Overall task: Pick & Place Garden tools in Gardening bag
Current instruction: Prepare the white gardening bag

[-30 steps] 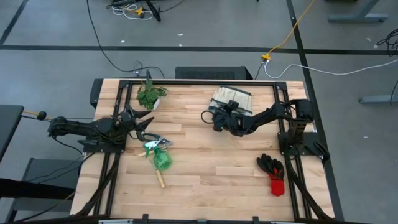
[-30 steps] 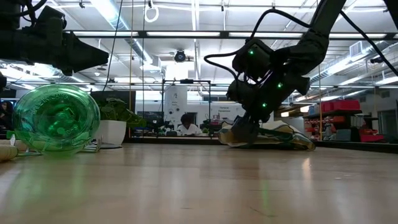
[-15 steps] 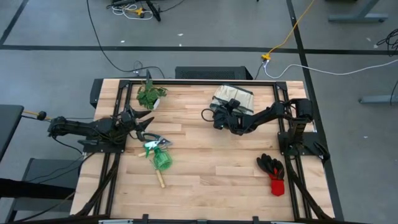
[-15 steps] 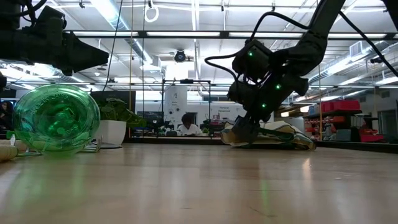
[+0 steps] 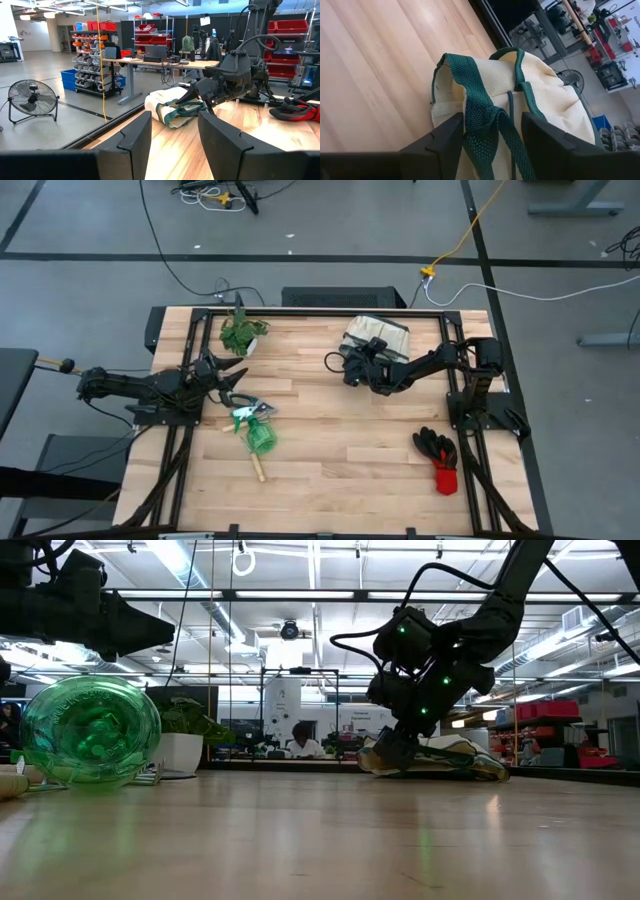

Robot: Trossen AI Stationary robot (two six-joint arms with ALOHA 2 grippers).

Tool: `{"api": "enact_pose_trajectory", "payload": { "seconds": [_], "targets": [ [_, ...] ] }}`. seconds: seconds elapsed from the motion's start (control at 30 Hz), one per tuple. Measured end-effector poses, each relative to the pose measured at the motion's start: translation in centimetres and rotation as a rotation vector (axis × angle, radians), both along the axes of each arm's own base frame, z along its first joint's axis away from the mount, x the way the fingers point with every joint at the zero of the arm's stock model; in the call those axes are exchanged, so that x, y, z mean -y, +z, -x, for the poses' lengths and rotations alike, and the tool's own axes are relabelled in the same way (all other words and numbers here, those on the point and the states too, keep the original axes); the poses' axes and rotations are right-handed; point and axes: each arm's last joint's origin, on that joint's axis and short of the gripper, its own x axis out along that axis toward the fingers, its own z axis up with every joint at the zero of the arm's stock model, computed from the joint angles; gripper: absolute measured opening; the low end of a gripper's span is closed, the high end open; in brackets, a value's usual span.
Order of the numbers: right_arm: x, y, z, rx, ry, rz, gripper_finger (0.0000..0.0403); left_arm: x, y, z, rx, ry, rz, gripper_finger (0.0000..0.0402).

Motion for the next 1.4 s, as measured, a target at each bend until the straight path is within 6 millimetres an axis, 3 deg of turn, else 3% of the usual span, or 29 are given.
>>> {"api": "enact_pose_trajectory", "payload": {
  "seconds": [0.63,0.97,1.4],
  "targets": [
    [0.0,0.0,0.1,-0.008,-0.025,0.026,0.0011,0.0,0.0,0.0,0.000,0.000,0.000,0.0167],
    [-0.4,0.2,-0.2,-0.007,-0.022,0.032,0.0002,0.0,0.0,0.0,0.000,0.000,0.000,0.0167],
    [-1.5,4.4,-3.8,-0.051,0.025,0.022,0.0000,0.0,0.0,0.0,0.000,0.000,0.000,0.0167]
  ]
}}
